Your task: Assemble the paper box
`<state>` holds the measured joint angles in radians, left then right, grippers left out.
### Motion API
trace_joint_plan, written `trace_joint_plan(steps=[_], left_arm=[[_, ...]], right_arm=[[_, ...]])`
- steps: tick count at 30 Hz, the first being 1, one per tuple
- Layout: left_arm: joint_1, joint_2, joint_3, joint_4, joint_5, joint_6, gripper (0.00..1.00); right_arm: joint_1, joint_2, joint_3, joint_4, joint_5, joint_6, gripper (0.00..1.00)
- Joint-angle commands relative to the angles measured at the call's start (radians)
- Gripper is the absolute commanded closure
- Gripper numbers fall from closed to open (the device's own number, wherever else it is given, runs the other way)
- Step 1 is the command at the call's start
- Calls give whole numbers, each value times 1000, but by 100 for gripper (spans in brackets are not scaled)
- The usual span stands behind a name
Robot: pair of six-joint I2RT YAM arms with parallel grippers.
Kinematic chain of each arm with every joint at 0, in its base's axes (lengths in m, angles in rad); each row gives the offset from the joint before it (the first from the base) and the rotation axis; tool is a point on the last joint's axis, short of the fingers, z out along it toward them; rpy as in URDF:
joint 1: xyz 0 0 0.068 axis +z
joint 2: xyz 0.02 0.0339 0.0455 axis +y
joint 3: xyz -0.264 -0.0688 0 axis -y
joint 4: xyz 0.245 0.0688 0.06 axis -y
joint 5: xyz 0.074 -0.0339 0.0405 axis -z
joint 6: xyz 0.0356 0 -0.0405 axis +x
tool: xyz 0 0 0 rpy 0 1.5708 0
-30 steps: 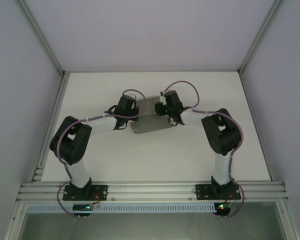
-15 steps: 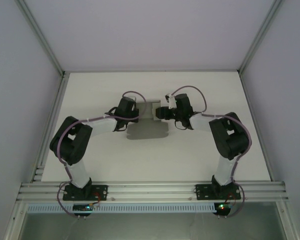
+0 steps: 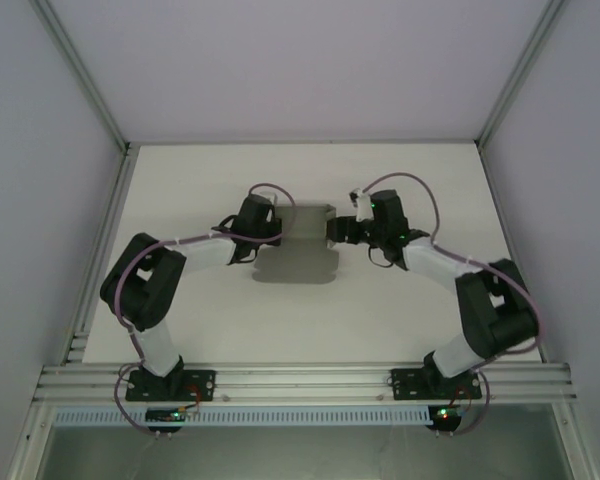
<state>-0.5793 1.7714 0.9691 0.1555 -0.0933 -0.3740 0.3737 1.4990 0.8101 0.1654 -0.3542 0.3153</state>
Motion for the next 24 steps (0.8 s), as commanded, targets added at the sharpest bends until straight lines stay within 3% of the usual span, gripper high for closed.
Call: trace_joint_plan(steps=[1, 8, 12, 17, 24], left_arm=[[-6, -12, -9, 18, 24, 13, 100], [-7, -18, -17, 21, 35, 9, 100], [-7, -16, -17, 18, 35, 13, 100], [-7, -16, -11, 12, 34, 10, 100], [-8, -19, -10, 3, 41, 12, 100]], right_arm=[[-42, -65, -27, -72, 18, -36, 36], [-103, -27, -28, -111, -44, -46, 46], [-101, 62, 49, -148, -109, -137, 52], [-53, 120, 92, -131, -248, -205, 51], [1, 196, 147, -148, -258, -220, 50]])
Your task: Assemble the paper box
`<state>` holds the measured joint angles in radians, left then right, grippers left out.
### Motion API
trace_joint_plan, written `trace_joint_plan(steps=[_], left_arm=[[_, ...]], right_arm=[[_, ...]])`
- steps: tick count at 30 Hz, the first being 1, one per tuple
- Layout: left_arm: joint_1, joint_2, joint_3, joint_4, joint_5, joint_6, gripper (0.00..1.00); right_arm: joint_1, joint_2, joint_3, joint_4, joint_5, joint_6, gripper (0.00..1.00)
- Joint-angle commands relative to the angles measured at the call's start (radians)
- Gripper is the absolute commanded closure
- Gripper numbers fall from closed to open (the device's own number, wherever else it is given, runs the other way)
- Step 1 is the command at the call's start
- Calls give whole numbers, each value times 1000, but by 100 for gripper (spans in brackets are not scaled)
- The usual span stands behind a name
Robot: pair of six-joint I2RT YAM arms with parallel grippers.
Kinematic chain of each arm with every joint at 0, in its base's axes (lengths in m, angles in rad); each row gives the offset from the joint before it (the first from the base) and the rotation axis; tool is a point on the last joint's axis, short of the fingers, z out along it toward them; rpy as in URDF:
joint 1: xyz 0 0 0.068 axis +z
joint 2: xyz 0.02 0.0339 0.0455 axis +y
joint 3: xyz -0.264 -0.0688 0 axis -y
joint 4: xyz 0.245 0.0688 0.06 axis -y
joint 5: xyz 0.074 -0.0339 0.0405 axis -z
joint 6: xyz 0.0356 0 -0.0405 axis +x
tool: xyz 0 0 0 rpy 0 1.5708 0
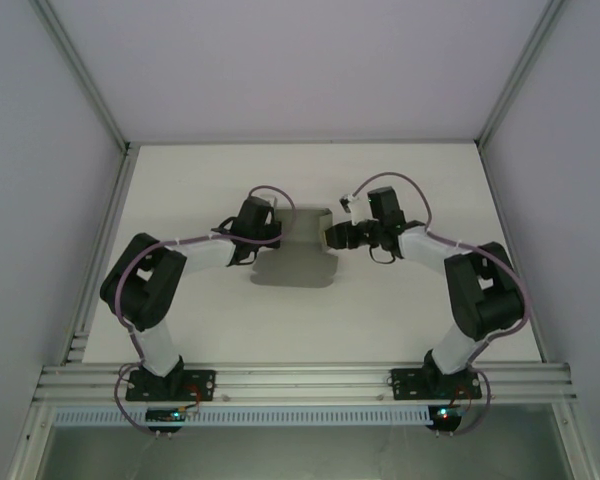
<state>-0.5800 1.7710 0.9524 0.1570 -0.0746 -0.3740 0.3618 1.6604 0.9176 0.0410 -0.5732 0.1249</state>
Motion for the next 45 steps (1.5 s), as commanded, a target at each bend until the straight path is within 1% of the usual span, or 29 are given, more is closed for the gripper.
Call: trace_joint_plan(steps=[1, 4, 6, 7, 9, 10, 11, 13, 14, 16, 19, 21, 22, 25, 28, 30, 32, 35, 36, 39, 40, 43, 45], left_arm=[[-9, -16, 7, 1, 20, 13, 100], [-14, -17, 5, 5, 22, 10, 100], [-17, -16, 8, 5, 25, 9, 100], [-19, -16, 10, 6, 26, 8, 100], [-26, -16, 15, 4, 26, 10, 100], [-30, -17, 16, 4, 25, 12, 100], [-33, -18, 17, 2, 20, 12, 100], [-36, -16, 23, -7, 14, 9, 100], [-37, -14, 25, -8, 12, 10, 100], [-41, -11, 29, -11, 14, 9, 100], [-44, -14, 29, -16, 16, 18, 100], [-47, -18, 23, -11, 15, 15, 100], [-47, -19, 22, -8, 20, 16, 100], [-51, -15, 23, -7, 23, 13, 100], [-53, -12, 24, -7, 21, 9, 100], [-52, -8, 28, -9, 24, 4, 100], [-54, -3, 32, -5, 27, 1, 100], [-60, 4, 47, -10, 26, 1, 100], [-64, 5, 53, -15, 22, 1, 100], [-68, 7, 64, -26, 9, 0, 100], [-67, 6, 64, -27, 7, 2, 100], [-68, 2, 65, -26, 14, 1, 100], [-70, 2, 65, -24, 17, -2, 100]], right_arm=[[22, 47, 49, -26, -18, -30, 50], [56, 71, 76, -32, 64, -23, 51], [83, 85, 89, -23, 119, -4, 55], [99, 89, 95, -18, 145, 7, 55], [136, 104, 116, -29, 284, 66, 55], [160, 115, 130, -49, 393, 82, 53], [183, 130, 148, -76, 518, 122, 54], [221, 176, 193, -144, 670, 141, 54], [234, 200, 222, -196, 718, 175, 54], [246, 244, 252, -233, 748, 211, 54], [234, 257, 235, -190, 737, 255, 55], [217, 270, 230, -173, 749, 278, 60], [210, 282, 234, -167, 746, 284, 61], [192, 329, 262, -159, 683, 279, 61], [181, 350, 248, -79, 563, 265, 60], [179, 360, 259, -80, 536, 258, 59], [190, 374, 288, -116, 599, 221, 59], [223, 411, 352, -254, 666, 197, 59], [232, 425, 368, -280, 705, 193, 59], [263, 449, 392, -333, 770, 190, 59], [273, 454, 403, -350, 795, 195, 59], [295, 487, 461, -450, 947, 250, 64], [307, 503, 487, -488, 1002, 278, 64]])
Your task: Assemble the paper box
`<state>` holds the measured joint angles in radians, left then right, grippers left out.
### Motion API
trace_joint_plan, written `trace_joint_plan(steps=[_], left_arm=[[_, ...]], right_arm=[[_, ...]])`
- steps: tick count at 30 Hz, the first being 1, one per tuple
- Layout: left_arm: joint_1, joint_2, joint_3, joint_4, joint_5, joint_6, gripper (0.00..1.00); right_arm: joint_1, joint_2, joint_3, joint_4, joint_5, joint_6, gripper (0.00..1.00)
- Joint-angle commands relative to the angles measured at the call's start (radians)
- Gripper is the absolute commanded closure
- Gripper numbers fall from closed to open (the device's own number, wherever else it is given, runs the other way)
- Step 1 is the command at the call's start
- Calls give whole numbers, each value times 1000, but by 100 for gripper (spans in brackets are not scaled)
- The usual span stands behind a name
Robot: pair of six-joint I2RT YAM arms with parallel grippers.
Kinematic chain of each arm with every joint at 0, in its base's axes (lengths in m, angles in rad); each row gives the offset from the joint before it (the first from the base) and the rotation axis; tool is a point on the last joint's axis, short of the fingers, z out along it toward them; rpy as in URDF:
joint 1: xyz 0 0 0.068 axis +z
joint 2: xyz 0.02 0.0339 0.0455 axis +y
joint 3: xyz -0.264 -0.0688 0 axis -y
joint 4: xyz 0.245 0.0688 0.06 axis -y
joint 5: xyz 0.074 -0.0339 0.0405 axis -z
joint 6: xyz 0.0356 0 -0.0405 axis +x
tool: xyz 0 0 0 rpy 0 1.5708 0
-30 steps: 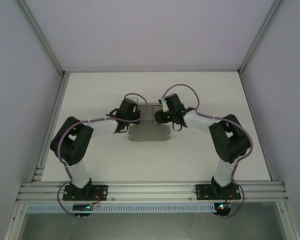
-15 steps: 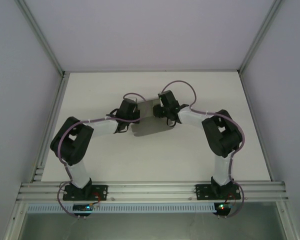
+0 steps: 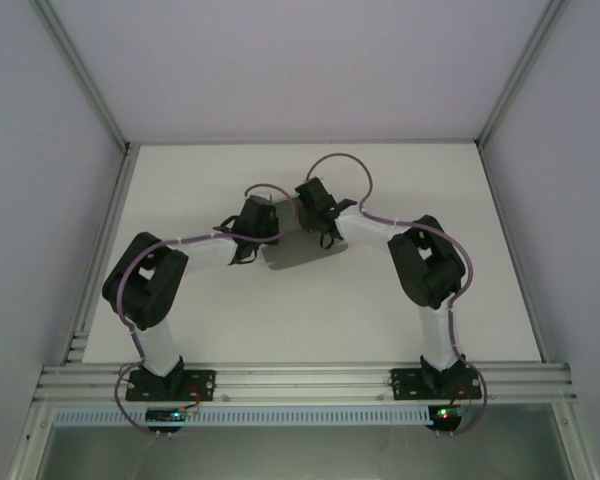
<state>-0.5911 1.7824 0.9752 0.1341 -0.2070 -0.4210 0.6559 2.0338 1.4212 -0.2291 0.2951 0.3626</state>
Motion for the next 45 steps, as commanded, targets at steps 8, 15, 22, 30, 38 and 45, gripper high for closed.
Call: trace_joint_plan(steps=[8, 15, 22, 30, 38, 45], left_arm=[[-65, -23, 30, 12, 151, 35, 100], [-65, -24, 27, 12, 155, 26, 100], [-65, -21, 26, 22, 161, 20, 100], [-64, -44, 10, 20, 170, 42, 100], [-65, -74, -54, 27, 184, 91, 100], [-65, -72, -53, 33, 196, 85, 100]], right_arm=[[-12, 152, 33, -210, 129, 99, 63], [-1, 213, 78, -295, 256, 118, 63], [-16, 229, 60, -237, 259, 63, 70], [-61, 74, -105, -81, -106, -5, 53], [-78, -195, -376, 193, -418, -157, 51], [-117, -235, -431, 292, -541, -151, 48]])
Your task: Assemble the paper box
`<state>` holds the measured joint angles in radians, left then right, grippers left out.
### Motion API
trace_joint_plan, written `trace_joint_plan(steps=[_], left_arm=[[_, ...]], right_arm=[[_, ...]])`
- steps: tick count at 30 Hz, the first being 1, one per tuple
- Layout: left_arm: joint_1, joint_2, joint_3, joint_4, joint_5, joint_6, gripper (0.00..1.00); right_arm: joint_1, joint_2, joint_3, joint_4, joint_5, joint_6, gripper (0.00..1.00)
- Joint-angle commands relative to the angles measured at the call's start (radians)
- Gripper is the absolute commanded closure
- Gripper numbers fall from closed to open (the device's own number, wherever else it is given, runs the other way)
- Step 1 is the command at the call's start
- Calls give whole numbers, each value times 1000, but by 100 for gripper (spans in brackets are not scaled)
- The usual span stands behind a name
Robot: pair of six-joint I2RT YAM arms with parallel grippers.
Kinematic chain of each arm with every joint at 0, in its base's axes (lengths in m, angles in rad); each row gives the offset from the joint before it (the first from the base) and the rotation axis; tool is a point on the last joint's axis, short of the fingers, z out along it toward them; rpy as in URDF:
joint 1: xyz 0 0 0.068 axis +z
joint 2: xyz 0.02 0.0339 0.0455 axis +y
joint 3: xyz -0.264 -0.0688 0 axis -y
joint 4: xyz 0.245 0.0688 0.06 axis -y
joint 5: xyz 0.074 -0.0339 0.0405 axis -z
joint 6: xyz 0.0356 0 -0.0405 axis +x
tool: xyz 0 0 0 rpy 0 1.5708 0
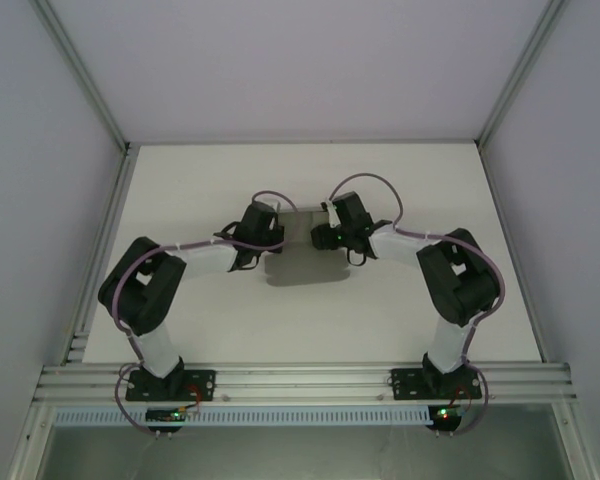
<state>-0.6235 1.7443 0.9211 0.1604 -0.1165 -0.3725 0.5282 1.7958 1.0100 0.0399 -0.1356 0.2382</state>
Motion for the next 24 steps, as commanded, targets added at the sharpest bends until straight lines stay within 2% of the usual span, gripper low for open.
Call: trace_joint_plan(steps=[1, 3, 7, 11, 13, 14, 15, 16, 17, 20, 24], left_arm=[[-33, -32, 2, 7, 107, 38, 100], [-33, -30, 7, 11, 111, 38, 100], [-34, -19, 15, 16, 125, 31, 100], [-37, 1, 27, 31, 157, 12, 100], [-43, 9, 35, 31, 165, 13, 100], [-47, 12, 40, 27, 164, 15, 100], [-52, 11, 41, 26, 163, 18, 100], [-54, 13, 44, 24, 161, 18, 100], [-57, 11, 45, 23, 160, 17, 100], [-62, 3, 40, 25, 147, 15, 100], [-61, -7, 32, 14, 115, 13, 100]], right_arm=[[11, 9, -15, 20, -109, -29, 48], [20, 24, 6, 17, -73, -28, 52], [64, 87, 72, -48, 82, -6, 59], [107, 146, 112, -33, 122, 74, 62], [140, 154, 125, -18, 150, 87, 67], [157, 156, 143, -25, 192, 88, 68], [173, 163, 162, -74, 237, 102, 72], [184, 175, 281, -143, 265, 132, 75], [187, 192, 226, -202, 327, 167, 79], [177, 238, 287, -361, 468, 260, 82], [164, 225, 287, -424, 567, 318, 88]])
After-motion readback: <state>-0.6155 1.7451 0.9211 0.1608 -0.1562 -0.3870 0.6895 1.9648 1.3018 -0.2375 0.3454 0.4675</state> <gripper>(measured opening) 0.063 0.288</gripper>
